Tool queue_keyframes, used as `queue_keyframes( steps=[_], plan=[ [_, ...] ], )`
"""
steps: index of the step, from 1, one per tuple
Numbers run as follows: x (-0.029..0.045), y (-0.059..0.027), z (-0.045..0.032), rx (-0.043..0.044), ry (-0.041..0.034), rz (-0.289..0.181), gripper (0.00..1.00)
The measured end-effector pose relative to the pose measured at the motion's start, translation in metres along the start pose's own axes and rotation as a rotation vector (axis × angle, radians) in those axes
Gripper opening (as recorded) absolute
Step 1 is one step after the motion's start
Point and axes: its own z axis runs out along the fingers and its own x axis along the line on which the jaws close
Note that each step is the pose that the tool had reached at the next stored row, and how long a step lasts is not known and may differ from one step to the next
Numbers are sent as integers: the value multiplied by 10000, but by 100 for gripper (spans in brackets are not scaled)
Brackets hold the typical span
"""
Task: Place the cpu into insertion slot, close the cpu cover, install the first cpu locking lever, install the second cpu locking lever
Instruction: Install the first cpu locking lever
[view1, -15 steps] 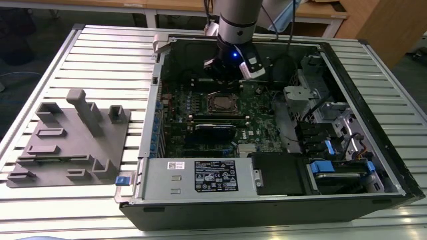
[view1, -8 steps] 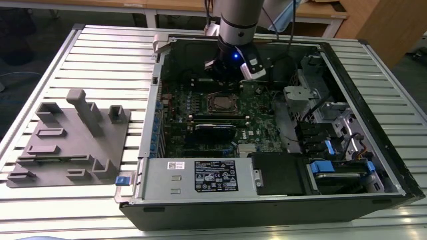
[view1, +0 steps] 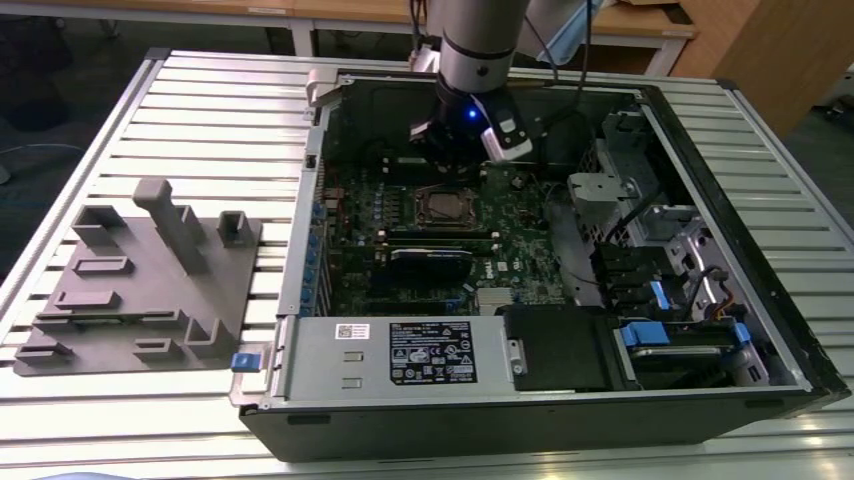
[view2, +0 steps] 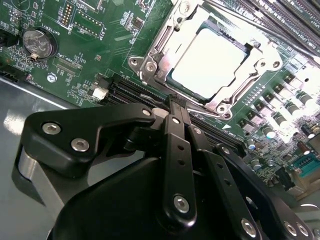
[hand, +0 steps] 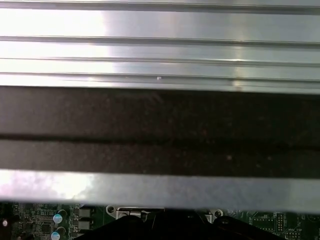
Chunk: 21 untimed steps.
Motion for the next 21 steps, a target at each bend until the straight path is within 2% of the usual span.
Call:
queue_keyframes(
  steps=[12, 21],
  plan=[
    [-5, -1, 34, 0, 0, 0, 11],
    [-11, 45, 39, 7, 0, 0, 11]
  ],
)
